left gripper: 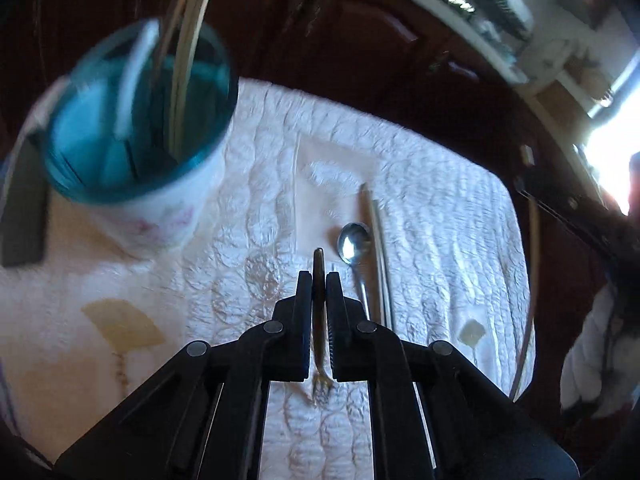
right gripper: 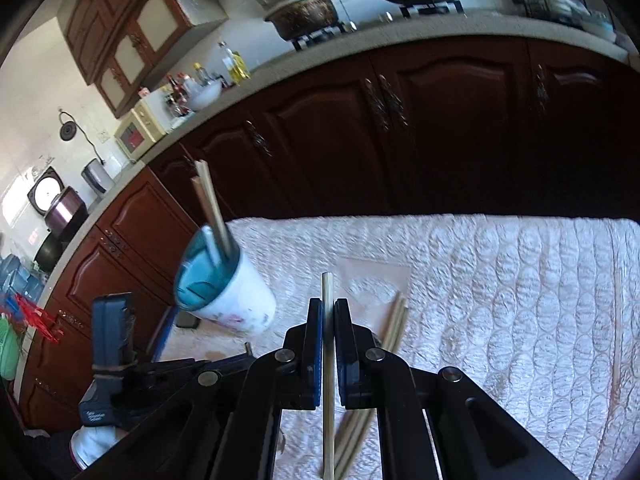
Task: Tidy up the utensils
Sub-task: 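Carry both held chopsticks up over the teal-rimmed holder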
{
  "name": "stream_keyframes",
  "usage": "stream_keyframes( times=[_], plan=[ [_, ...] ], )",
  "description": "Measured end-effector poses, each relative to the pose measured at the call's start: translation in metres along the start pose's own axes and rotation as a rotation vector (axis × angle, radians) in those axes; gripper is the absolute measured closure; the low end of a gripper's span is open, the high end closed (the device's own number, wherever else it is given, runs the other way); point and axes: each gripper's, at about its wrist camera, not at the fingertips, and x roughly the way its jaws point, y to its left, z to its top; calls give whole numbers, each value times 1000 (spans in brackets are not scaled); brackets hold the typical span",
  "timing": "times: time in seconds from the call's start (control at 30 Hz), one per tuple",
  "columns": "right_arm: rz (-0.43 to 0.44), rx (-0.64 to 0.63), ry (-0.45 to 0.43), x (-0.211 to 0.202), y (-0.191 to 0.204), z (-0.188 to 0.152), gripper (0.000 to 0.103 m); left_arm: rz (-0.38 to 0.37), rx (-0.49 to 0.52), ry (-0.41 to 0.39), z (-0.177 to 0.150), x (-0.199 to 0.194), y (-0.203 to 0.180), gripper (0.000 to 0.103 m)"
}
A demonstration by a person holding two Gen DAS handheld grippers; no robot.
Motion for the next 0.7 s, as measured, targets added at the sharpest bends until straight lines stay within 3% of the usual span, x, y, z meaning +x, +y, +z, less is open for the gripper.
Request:
stream_keyframes(
  times=[0.37, 0.47, 0.57, 0.7],
  plan=[
    [55, -37, -8, 0, 44, -3, 98, 15, 67, -108, 8, -57, -3, 98],
    [40, -54, 86, 19, 50, -11, 98, 17, 71, -121, 9, -66, -1, 98],
    [105, 8, 53, 16, 45, -13, 98, 15, 75, -131, 6, -73, 2, 98],
    [9, -66, 134, 36, 56, -25, 98, 13, 79, -129, 4, -76, 4, 98]
  ],
)
